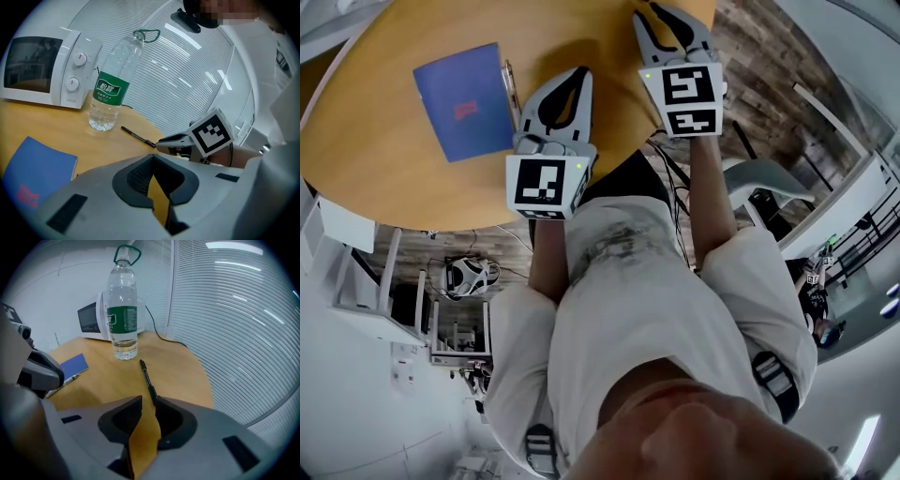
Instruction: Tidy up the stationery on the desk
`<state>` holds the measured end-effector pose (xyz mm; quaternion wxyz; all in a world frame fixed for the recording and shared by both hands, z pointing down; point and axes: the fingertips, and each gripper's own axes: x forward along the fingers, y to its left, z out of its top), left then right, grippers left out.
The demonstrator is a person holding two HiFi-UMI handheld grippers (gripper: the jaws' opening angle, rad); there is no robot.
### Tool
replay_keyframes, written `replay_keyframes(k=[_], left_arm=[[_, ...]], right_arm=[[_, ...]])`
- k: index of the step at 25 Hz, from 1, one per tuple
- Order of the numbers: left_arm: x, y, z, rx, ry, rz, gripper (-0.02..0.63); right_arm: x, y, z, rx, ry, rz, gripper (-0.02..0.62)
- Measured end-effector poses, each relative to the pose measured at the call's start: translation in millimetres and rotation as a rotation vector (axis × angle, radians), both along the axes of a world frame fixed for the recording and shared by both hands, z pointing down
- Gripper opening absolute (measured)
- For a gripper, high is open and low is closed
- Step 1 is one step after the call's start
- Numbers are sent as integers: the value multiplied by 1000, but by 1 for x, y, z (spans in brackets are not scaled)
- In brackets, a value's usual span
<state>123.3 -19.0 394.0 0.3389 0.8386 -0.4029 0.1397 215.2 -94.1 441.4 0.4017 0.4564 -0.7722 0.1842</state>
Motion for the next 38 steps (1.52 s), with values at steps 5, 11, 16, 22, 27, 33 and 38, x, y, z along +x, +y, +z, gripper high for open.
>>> replay_keyframes(k=[5, 11, 16, 22, 27, 33, 38], left_arm=[[8, -7, 4, -10, -3, -5, 8], [8, -13, 9, -23, -11, -19, 8], [3, -16, 10, -28, -18, -35, 8], [-8, -17, 7, -24, -16, -38, 8], [-19, -13, 2, -11, -11, -30, 8], [-37, -2, -7, 5, -10, -1, 8], [-58, 12, -13, 16, -17, 34, 8]], right_arm=[[5, -14, 11, -11, 12, -49, 163], [4, -25, 22, -49, -9, -78, 169], [1, -26, 26, -88, -55, -71, 147], [-1, -23, 28, -99, -75, -12, 100], [-3, -15, 20, -80, -84, 73, 98], [-20, 14, 7, -63, -113, 153, 98], [-45, 45, -1, -62, -147, 220, 98]])
